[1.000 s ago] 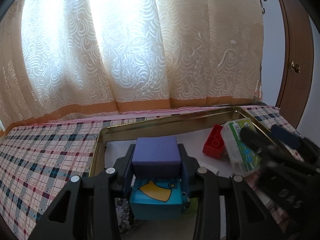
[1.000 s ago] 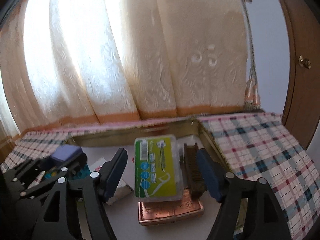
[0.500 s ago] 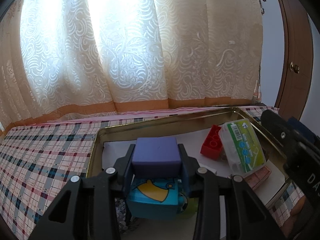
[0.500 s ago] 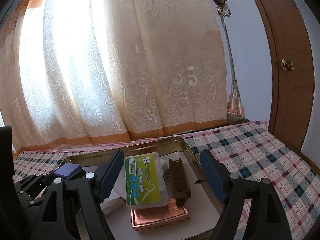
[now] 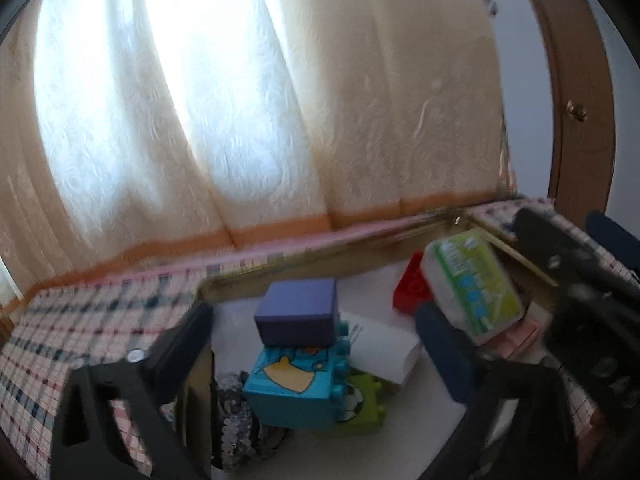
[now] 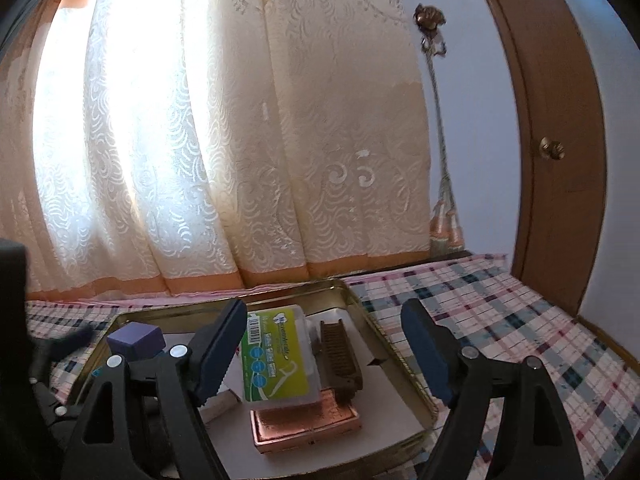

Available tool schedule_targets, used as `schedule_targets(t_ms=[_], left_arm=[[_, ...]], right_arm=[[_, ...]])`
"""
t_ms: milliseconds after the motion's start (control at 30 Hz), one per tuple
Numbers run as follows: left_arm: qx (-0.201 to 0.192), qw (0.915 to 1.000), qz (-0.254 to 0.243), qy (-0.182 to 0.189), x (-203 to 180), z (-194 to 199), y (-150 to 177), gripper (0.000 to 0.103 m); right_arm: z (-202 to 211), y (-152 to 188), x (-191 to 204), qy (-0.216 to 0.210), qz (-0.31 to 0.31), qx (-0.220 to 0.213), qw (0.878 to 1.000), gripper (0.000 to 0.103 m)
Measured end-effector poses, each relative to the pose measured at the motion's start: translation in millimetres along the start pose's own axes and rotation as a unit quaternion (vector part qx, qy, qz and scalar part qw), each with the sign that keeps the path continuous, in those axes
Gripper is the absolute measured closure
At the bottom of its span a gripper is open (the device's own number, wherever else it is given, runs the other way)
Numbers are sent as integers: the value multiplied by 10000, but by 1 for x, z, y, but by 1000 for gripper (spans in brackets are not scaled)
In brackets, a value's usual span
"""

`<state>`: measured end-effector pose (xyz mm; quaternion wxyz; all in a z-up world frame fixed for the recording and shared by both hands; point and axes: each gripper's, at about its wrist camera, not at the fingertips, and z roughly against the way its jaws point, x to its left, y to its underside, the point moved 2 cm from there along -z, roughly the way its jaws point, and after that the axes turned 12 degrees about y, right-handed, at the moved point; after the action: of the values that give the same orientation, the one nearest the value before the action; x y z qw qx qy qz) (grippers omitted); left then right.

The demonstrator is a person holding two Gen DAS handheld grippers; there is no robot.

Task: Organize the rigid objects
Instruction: 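Open both grippers and withdraw them from the tray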

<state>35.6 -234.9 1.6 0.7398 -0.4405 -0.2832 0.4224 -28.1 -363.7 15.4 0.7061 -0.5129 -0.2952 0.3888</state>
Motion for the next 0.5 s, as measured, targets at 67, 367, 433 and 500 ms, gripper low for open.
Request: schedule_targets(t_ms=[67, 367, 433, 500], left_arm=[[-71, 9999, -67, 102, -4, 6, 1, 0], [-275, 9987, 399, 181, 15, 29, 8, 0], [-292, 9983, 468, 188, 18, 32, 10, 0], [-328, 9981, 492, 141, 22, 36, 13, 0]], right_arm=[[7, -1, -3, 132, -59, -164, 9998, 12], [20, -1, -16, 308, -365, -416, 9980, 9], [21, 1, -17, 277, -404, -390, 9980, 9], [27, 2, -17, 249, -417, -426, 9979, 9]])
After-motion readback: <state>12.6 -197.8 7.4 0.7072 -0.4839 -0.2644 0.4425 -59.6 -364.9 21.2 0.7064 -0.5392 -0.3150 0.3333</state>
